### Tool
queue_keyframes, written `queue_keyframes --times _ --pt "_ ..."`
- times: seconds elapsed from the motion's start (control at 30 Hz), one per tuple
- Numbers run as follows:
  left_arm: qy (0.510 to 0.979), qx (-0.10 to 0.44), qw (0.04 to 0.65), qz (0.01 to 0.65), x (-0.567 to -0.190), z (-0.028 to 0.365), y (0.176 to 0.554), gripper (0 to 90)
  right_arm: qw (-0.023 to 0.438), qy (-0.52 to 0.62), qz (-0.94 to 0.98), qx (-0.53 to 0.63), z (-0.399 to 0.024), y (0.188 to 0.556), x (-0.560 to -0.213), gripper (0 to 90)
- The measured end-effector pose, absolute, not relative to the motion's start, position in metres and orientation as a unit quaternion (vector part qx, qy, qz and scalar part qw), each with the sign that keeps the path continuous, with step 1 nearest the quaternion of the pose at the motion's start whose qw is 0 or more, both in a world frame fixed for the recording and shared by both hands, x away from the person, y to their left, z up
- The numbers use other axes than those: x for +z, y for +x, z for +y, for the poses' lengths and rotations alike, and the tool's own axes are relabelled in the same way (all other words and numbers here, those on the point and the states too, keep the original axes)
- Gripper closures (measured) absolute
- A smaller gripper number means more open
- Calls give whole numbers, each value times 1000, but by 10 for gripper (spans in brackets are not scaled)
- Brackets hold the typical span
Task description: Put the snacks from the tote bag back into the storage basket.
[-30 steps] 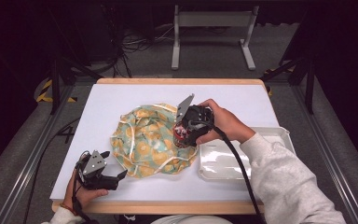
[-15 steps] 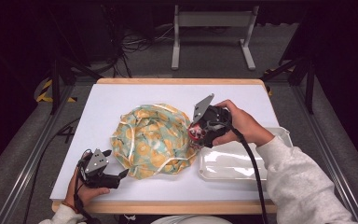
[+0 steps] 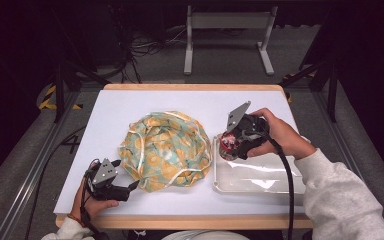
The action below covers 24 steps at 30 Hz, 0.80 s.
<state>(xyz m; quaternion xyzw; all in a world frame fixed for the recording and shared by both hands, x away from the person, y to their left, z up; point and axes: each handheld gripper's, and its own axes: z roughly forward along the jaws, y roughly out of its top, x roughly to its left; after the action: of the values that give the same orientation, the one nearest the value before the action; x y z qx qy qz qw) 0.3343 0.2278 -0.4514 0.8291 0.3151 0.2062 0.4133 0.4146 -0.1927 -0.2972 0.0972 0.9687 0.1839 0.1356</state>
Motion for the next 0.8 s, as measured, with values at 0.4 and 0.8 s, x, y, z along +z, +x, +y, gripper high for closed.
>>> queue_keyframes --times 0.4,0.8 --pt "830 208 410 316 -451 227 334 61 132 114 970 171 -227 405 -307 238" --pt "830 209 410 317 -451 226 335 61 119 131 973 148 -246 403 -324 238"
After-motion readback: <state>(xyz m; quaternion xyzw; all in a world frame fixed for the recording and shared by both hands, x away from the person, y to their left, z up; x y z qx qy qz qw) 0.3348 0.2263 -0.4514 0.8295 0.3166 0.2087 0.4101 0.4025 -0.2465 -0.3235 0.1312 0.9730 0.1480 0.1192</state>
